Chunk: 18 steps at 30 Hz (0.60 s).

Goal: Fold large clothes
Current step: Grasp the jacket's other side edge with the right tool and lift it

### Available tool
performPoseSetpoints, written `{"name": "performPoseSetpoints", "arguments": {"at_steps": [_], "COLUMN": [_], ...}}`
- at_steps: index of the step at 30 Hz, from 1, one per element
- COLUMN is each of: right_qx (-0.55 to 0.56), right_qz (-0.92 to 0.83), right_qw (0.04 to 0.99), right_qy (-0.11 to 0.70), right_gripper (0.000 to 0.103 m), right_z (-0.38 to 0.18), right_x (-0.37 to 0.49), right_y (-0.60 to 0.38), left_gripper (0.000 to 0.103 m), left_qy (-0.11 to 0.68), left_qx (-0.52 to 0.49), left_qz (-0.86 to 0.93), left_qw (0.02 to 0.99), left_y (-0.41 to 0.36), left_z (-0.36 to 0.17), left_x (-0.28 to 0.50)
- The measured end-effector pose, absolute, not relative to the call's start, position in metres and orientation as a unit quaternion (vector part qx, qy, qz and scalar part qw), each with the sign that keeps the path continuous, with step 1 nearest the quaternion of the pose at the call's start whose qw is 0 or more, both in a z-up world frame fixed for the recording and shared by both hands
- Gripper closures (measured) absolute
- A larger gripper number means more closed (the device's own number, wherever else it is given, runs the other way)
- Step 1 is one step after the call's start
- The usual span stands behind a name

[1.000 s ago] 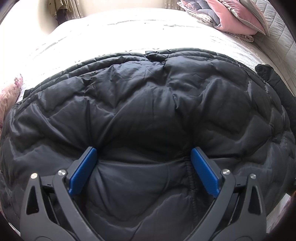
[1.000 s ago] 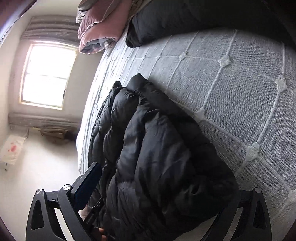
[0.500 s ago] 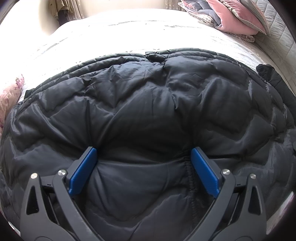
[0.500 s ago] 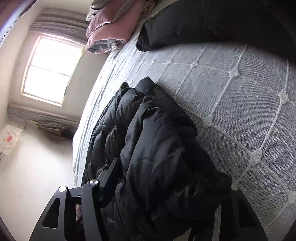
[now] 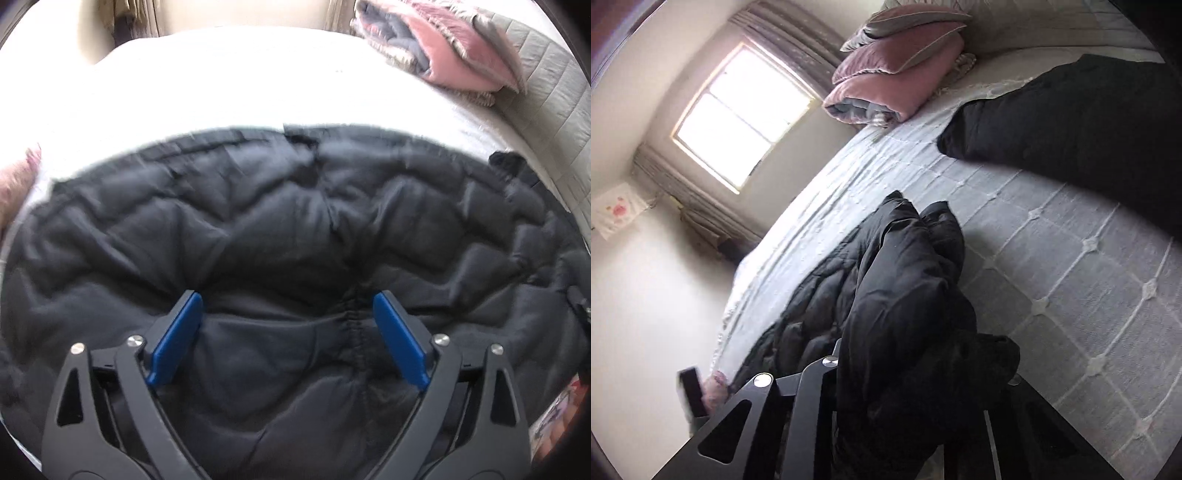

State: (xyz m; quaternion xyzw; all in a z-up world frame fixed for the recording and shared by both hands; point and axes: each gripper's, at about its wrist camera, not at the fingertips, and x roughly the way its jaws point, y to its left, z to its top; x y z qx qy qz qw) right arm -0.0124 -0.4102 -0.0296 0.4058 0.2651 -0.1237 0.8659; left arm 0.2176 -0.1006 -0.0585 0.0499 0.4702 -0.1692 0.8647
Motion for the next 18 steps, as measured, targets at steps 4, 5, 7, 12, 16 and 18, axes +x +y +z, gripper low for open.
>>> {"name": "performPoseSetpoints", "arguments": {"at_steps": [4, 5, 7, 12, 16, 18], "right_qx": [0.393, 0.381, 0.362, 0.341, 0.335, 0.328], "right_qz": [-0.149, -0.153, -0.150, -0.134, -0.113, -0.097], "right_qw": [0.871, 0.878, 0.890, 0.907, 0.919, 0.926], "right_qy": [0.254, 0.247, 0.234, 0.206, 0.174, 0.158], "right_gripper": [0.089, 0.089, 0.089, 0.089, 0.089, 0.089], "right_z": [-0.023, -0.017, -0.008, 0.007, 0.017, 0.024], "right_x": [-0.020, -0.022, -0.024, -0.029, -0.033, -0.033], "right_y": [-0.414, -0.411, -0.403, -0.387, -0.380, -0.372], "left_gripper": [0.009, 0.009, 0.009, 0.011, 0.024, 0.030], "left_qy": [0.436, 0.443, 0.452, 0.453, 0.472, 0.467], "left_qx": [0.074, 0.061, 0.041, 0.154, 0.127, 0.141], "left_qz": [-0.145, -0.138, -0.143, -0.091, -0.130, -0.140], "left_qw": [0.885, 0.884, 0.879, 0.873, 0.863, 0.861], "left_y": [-0.102, -0.102, -0.105, -0.144, -0.152, -0.160], "left_z": [-0.040, -0.039, -0.041, -0.073, -0.084, -0.085], "left_x": [0.225, 0.236, 0.248, 0.265, 0.272, 0.271]}}
